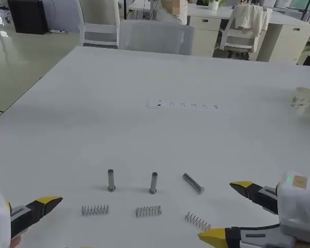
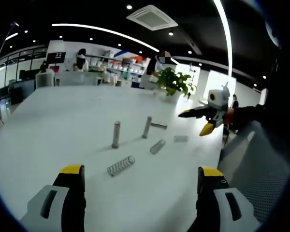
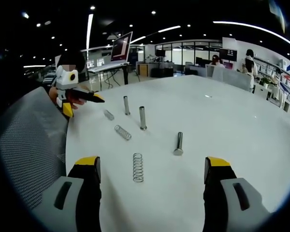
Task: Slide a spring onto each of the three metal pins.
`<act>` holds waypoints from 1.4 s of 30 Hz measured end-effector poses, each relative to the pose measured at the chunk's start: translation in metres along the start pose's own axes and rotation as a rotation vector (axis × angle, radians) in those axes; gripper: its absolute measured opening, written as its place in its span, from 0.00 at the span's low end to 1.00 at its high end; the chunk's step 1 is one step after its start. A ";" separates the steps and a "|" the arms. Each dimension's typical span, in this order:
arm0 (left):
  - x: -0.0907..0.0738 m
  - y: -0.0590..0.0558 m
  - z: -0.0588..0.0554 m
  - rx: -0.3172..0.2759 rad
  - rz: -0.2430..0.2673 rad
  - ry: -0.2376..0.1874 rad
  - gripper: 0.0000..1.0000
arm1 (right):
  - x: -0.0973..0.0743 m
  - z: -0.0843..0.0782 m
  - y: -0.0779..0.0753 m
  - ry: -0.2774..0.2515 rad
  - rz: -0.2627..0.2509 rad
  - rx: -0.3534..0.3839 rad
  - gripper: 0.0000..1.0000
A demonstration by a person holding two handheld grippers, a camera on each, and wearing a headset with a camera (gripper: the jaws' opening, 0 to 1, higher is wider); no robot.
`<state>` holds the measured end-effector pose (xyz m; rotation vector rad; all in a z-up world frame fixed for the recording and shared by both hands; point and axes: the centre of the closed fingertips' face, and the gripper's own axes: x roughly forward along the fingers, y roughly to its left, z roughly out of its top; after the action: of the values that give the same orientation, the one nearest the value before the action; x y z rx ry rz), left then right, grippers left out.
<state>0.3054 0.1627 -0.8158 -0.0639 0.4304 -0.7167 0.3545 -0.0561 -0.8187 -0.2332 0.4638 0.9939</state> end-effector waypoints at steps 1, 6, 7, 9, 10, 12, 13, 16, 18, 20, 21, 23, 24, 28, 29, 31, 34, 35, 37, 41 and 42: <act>0.000 0.000 0.000 0.001 0.000 -0.001 0.93 | 0.000 0.000 0.000 -0.001 -0.002 0.001 0.88; 0.000 0.000 0.001 -0.001 0.003 -0.007 0.93 | 0.000 0.000 -0.001 0.000 -0.007 0.005 0.88; 0.000 -0.001 0.002 -0.001 0.003 -0.008 0.93 | 0.000 0.000 -0.001 0.001 -0.007 0.007 0.88; 0.000 -0.001 0.002 -0.001 0.004 -0.010 0.93 | 0.000 0.000 -0.001 -0.001 -0.008 0.008 0.88; 0.000 -0.001 0.002 -0.001 0.004 -0.011 0.93 | 0.000 0.000 -0.001 0.000 -0.009 0.009 0.88; 0.000 -0.001 0.003 -0.007 0.005 -0.018 0.93 | -0.001 -0.001 -0.002 0.002 -0.011 0.011 0.88; 0.000 0.000 0.003 -0.009 0.005 -0.019 0.93 | -0.001 -0.001 -0.002 0.001 -0.011 0.011 0.88; -0.001 -0.001 0.003 -0.008 0.006 -0.019 0.93 | -0.001 -0.001 -0.002 0.000 -0.012 0.013 0.87; -0.001 -0.001 0.004 -0.009 0.007 -0.021 0.93 | -0.001 -0.001 -0.002 0.001 -0.011 0.014 0.87; -0.001 -0.001 0.004 -0.010 0.007 -0.021 0.92 | -0.001 -0.001 -0.002 0.001 -0.012 0.013 0.87; -0.001 -0.001 0.004 -0.009 0.006 -0.021 0.92 | -0.001 0.000 -0.003 0.000 -0.012 0.014 0.87; 0.000 -0.001 0.003 -0.009 0.006 -0.020 0.92 | -0.001 0.000 -0.003 0.000 -0.014 0.013 0.87; 0.000 -0.001 0.003 -0.009 0.006 -0.019 0.92 | -0.001 -0.001 -0.003 0.003 -0.013 0.015 0.87; 0.000 0.000 0.004 -0.009 0.006 -0.021 0.92 | -0.002 -0.002 -0.003 0.007 -0.014 0.016 0.87; 0.000 0.000 0.004 -0.009 0.006 -0.020 0.92 | -0.002 -0.002 -0.003 0.007 -0.014 0.016 0.87; 0.000 -0.001 0.004 -0.008 0.005 -0.020 0.92 | -0.001 -0.002 -0.003 0.006 -0.013 0.017 0.87; 0.000 -0.001 0.004 -0.008 0.005 -0.020 0.92 | -0.001 -0.003 -0.003 0.009 -0.013 0.017 0.87; 0.000 -0.001 0.004 -0.008 0.005 -0.020 0.92 | -0.001 -0.003 -0.003 0.010 -0.013 0.018 0.87; 0.000 -0.001 0.004 -0.007 0.004 -0.018 0.92 | -0.001 -0.003 -0.003 0.011 -0.013 0.018 0.87; 0.000 -0.001 0.003 -0.005 0.003 -0.016 0.92 | -0.001 -0.004 -0.004 0.014 -0.015 0.018 0.86; 0.000 -0.001 0.003 -0.004 0.003 -0.015 0.92 | -0.001 -0.004 -0.004 0.015 -0.016 0.018 0.86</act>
<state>0.3062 0.1614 -0.8128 -0.0725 0.4176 -0.7123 0.3566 -0.0609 -0.8220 -0.2281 0.4837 0.9728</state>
